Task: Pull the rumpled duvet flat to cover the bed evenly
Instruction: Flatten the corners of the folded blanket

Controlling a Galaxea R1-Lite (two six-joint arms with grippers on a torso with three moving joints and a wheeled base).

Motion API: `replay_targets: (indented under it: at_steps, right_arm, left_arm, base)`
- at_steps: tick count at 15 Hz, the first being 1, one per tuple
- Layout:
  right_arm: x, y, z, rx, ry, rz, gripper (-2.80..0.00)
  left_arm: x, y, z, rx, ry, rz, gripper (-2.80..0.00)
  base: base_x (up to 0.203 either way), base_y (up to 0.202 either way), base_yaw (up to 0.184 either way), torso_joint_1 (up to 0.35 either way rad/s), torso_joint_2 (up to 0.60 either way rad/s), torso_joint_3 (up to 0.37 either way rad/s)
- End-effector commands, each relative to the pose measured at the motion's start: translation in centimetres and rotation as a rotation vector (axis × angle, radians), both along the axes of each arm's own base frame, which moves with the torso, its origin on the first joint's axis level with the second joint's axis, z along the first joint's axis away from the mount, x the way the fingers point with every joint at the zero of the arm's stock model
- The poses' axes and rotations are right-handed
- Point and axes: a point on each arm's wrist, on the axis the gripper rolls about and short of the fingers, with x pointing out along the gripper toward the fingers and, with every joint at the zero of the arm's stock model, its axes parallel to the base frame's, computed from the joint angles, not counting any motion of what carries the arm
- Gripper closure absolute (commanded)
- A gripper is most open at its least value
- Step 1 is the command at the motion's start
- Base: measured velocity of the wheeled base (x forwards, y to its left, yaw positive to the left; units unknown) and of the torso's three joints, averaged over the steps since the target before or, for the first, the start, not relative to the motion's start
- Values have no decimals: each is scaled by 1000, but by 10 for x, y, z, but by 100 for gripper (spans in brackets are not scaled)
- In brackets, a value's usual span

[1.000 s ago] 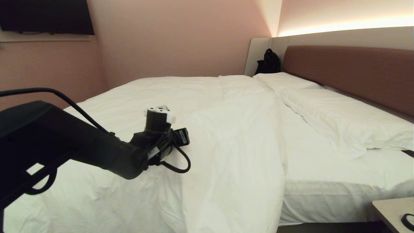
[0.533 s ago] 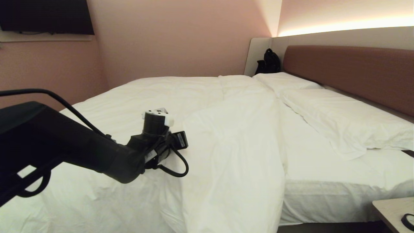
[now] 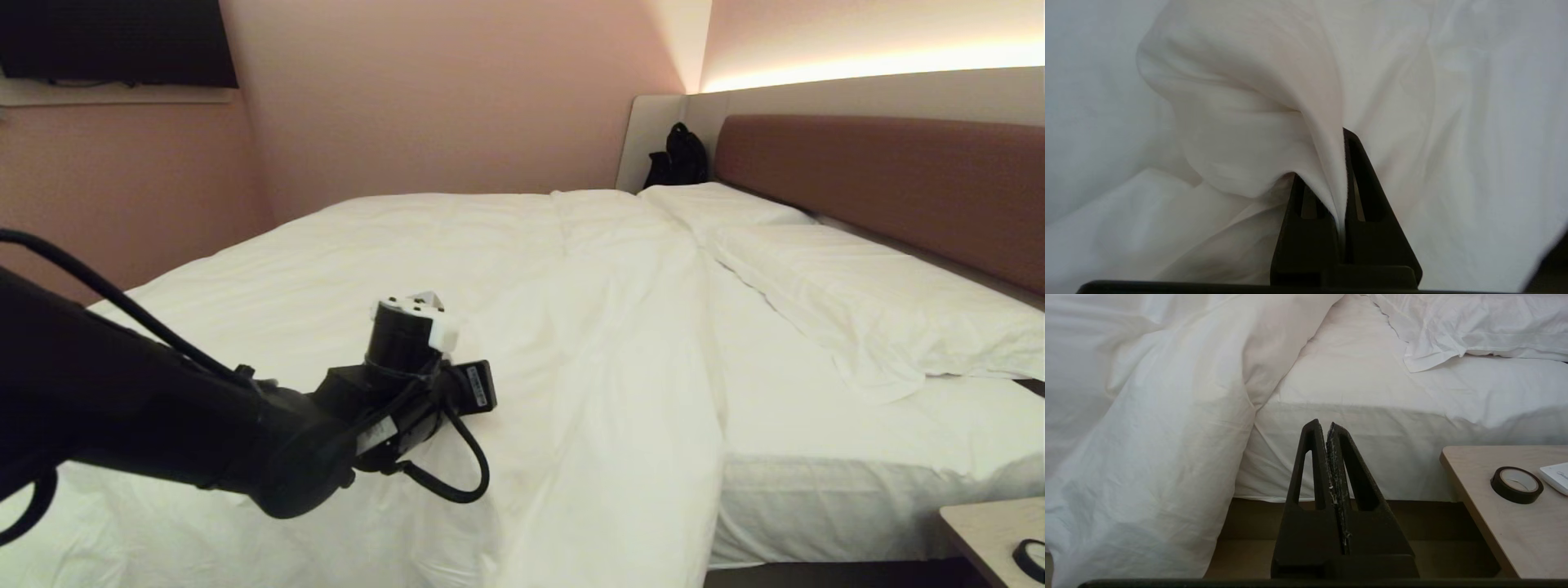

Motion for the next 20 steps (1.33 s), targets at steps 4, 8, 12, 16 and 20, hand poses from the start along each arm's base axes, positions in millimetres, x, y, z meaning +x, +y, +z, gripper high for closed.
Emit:
replay_targets:
  at_steps: [4, 8, 12, 16, 20]
  right_arm:
    - [0, 0, 0, -2, 0, 1, 0]
    - [0, 0, 0, -1, 0, 1, 0]
    - [0, 0, 0, 0, 0, 1, 0]
    - [0, 0, 0, -2, 0, 1, 0]
    - [0, 0, 0, 0, 0, 1, 0]
  left_arm:
    - [-37, -21, 21, -78, 41, -84, 0]
    - [-41, -24, 42, -127, 14, -96, 0]
    - [-49, -20, 71, -233, 78, -133, 0]
    - [-49, -22, 70, -281, 199, -142, 0]
    - [-49, -32, 63, -291, 239, -162, 0]
  base:
    - [0, 0, 0, 0, 0, 0]
    - [0, 0, 0, 0, 0, 0]
    - [0, 0, 0, 0, 0, 0]
    - [0, 0, 0, 0, 0, 0]
    - [0, 0, 0, 0, 0, 0]
